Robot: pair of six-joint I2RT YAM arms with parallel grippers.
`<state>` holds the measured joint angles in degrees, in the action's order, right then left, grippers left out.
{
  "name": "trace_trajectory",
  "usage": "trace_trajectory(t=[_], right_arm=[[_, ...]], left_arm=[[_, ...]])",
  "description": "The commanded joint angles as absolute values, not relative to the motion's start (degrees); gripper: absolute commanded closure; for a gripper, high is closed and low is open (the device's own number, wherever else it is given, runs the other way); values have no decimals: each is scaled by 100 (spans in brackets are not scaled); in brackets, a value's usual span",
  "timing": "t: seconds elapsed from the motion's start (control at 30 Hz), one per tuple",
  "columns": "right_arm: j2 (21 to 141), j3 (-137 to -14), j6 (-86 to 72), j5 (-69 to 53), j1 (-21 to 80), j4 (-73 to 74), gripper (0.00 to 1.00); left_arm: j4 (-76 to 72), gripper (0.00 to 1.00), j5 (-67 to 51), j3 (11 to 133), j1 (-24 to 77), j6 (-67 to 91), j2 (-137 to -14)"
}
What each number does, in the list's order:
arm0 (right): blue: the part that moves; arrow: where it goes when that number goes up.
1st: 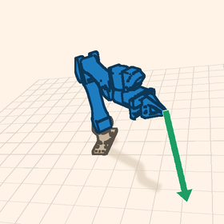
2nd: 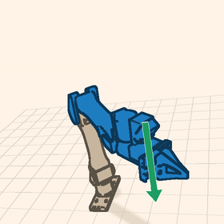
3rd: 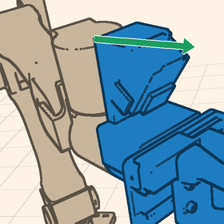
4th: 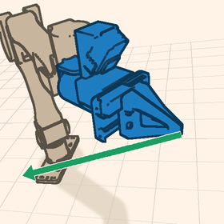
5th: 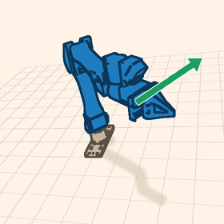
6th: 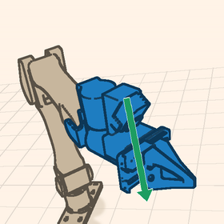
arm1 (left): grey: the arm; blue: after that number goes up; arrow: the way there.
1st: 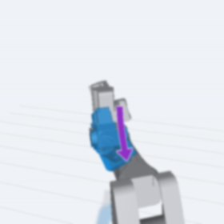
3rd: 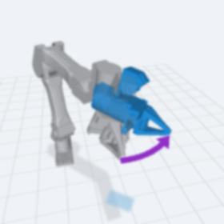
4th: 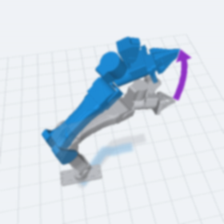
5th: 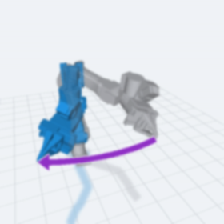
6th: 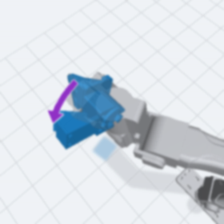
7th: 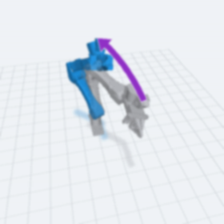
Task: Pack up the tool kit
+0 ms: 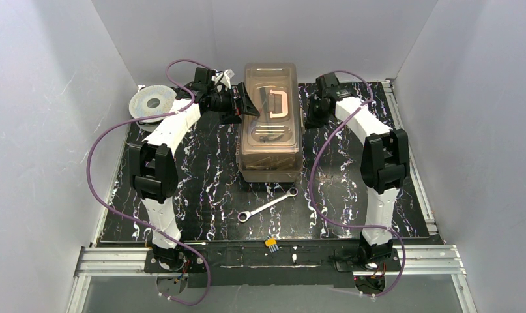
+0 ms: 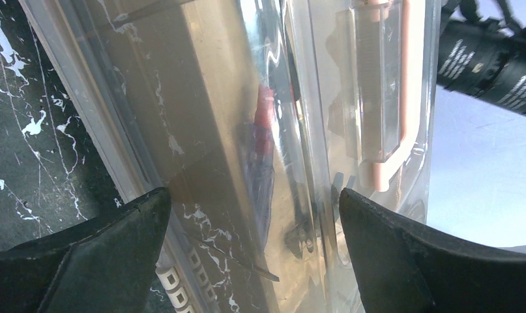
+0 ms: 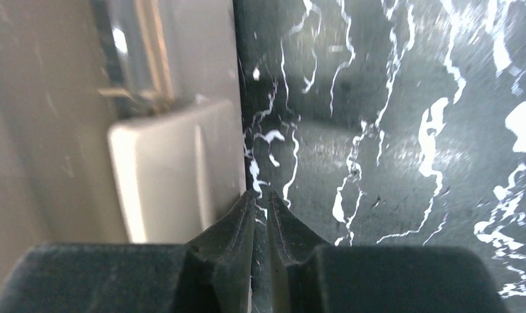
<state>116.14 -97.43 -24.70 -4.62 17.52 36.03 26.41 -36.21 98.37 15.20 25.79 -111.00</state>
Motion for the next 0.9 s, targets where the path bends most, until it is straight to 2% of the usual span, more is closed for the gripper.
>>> trace_trajectory(t=[0.0, 0.17, 0.5, 0.6, 0.73, 0.77, 0.83, 0.87], right_arm=[[11714, -10276, -2193, -71, 1705, 3622, 79], [11762, -10265, -2163, 49, 1700, 3664, 78], [12065, -10900, -2052, 1743, 1643, 4375, 81], [12075, -10855, -2133, 1207, 1640, 4227, 82], [12080, -10465, -2308, -1037, 1655, 3160, 85], [12161, -10489, -2413, -1330, 1690, 3018, 87], [12322, -10683, -2471, -1720, 1814, 2907, 97], [12368, -10759, -2469, -1857, 1896, 2863, 99]], left_arm=[[3076, 2, -3188, 9750, 1710, 2197, -11406], [3095, 2, -3189, 9768, 1718, 2189, -11405], [3111, 2, -3171, 9778, 1713, 2171, -11390], [3111, 2, -3173, 9777, 1709, 2169, -11405], [3120, 2, -3196, 9793, 1715, 2163, -11462], [3119, 2, -3199, 9800, 1712, 2164, -11483], [3120, 2, -3202, 9795, 1706, 2161, -11534], [3120, 2, -3203, 9793, 1711, 2156, -11566]])
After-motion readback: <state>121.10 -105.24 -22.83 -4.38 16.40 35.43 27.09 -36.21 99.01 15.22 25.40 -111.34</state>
